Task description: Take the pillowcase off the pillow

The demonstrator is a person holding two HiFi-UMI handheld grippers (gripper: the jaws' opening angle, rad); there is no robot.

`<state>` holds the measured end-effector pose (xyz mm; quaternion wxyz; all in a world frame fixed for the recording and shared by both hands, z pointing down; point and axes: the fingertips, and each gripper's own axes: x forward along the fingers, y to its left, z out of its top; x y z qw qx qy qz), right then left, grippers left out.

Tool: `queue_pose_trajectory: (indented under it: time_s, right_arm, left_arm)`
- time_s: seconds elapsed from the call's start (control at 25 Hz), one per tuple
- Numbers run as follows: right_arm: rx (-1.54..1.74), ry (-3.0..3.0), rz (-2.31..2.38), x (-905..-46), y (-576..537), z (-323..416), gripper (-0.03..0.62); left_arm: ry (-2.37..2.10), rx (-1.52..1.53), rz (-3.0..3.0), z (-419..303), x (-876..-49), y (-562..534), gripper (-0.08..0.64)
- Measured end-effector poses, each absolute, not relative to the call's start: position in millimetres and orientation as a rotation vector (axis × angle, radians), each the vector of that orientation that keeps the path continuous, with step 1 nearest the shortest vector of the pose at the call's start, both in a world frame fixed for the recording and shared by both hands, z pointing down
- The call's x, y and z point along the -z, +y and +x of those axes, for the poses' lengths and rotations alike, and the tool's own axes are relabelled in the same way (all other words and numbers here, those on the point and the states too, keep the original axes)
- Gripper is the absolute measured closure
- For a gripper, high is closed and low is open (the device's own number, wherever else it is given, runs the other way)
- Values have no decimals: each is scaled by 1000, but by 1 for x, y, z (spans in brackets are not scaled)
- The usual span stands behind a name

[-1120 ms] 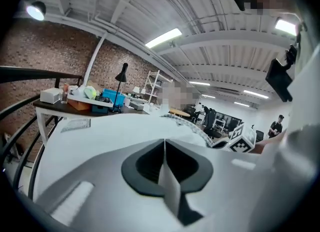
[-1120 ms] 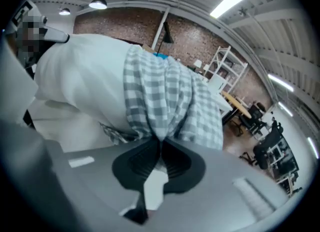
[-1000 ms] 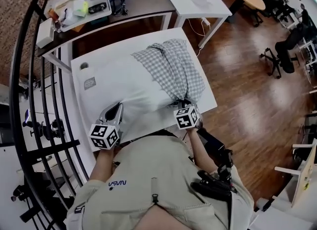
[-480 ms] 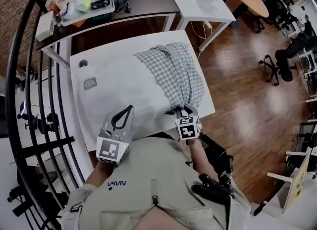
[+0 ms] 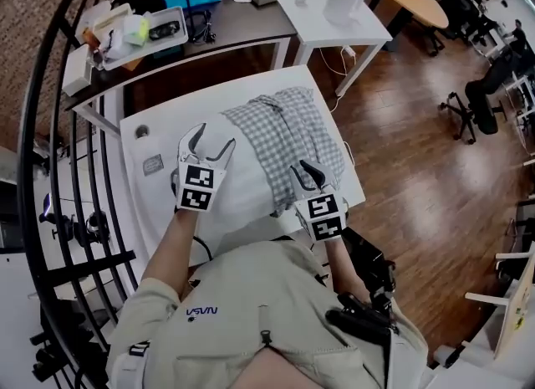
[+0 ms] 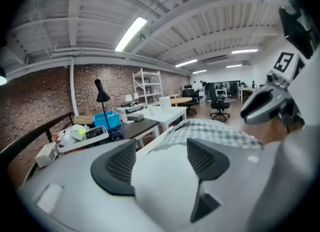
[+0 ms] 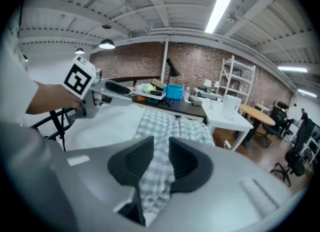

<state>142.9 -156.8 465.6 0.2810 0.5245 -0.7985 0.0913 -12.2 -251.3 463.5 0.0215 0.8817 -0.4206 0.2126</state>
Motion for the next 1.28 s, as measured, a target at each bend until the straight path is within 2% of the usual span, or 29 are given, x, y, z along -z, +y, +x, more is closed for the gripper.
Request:
queue_pose_trajectory:
  time_s: [0.08,0.2,0.32,0.4,0.48,0.68,0.72,0.76,0.8,1.0,1.28]
  right_arm:
    - [-222,-2168,1406,-458,-177,139,497]
    - [-200,-2215,1387,-447,-203,131,497]
    - [-176,-2249,1363,-439,-231,123,493]
    - [-180,-2258,1334,-444,-248,115,465]
    - [-189,-2254,1282,-454,-262,103,443]
    - [-154,-2086,1101,-510,-278,90,417]
    - [-141,-2068,1096,-515,-278,88,444]
    - [-128,-2062,1110,-514,-279,87,499]
    - [-116,-2066,1137,-509,-281,88,579]
    - [-17,-2018,1341,-474,-309,123,588]
    - [-91,-1900,1589,-473,-328,211,588]
  left_arm:
    - [-1259,-777,2625,-12,-493,-264,245]
    - [-1133,-887,2525,-2,-533,-257,258]
    - [-1041,-948,2536,13,-541,-232,400]
    - [-1024,-944,2565,20,-546,-213,491]
    - [-1030,-906,2588,23,-546,-194,523]
    - [-1080,-782,2650,21,-524,-166,535]
    - [-1097,-755,2653,18,-521,-163,537]
    - [-1114,-729,2653,15,-517,-160,538]
    - [-1133,-703,2655,12,-513,-157,538]
    - [-1191,-520,2722,-1,-476,-146,541]
    - [-1102,-228,2761,-37,-425,-125,543]
